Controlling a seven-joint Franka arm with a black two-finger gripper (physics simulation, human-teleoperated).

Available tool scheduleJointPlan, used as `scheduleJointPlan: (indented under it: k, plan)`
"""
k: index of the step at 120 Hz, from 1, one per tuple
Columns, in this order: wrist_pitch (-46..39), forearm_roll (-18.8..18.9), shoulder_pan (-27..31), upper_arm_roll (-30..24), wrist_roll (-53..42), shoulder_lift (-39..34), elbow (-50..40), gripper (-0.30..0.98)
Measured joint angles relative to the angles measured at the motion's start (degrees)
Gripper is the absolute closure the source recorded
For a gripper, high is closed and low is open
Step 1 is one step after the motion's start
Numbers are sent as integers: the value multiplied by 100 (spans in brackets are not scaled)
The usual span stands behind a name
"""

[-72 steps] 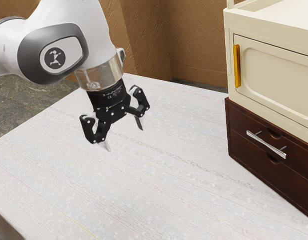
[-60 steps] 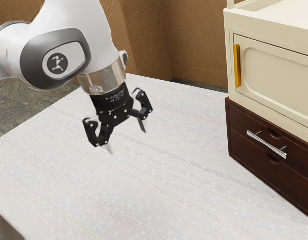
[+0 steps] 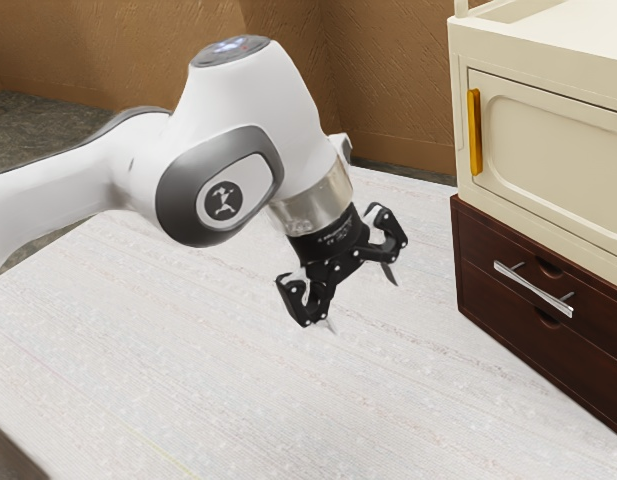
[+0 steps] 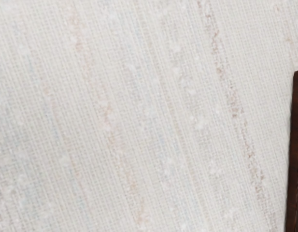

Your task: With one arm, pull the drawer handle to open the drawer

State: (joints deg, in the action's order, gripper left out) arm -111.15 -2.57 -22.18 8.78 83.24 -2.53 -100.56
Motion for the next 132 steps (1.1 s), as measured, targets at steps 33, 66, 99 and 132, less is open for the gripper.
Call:
scheduleJointPlan:
  k: [33,66,99,132]
  plan:
    - [-571,-68,-108,-52,160,238,57,0]
    - [-1021,-166,-484,-60,283,736,458,0]
    - [-1167,-265,-353,-61,349,1309,1065,0]
    - [-1209,-313,-350,-61,364,1631,1351,0]
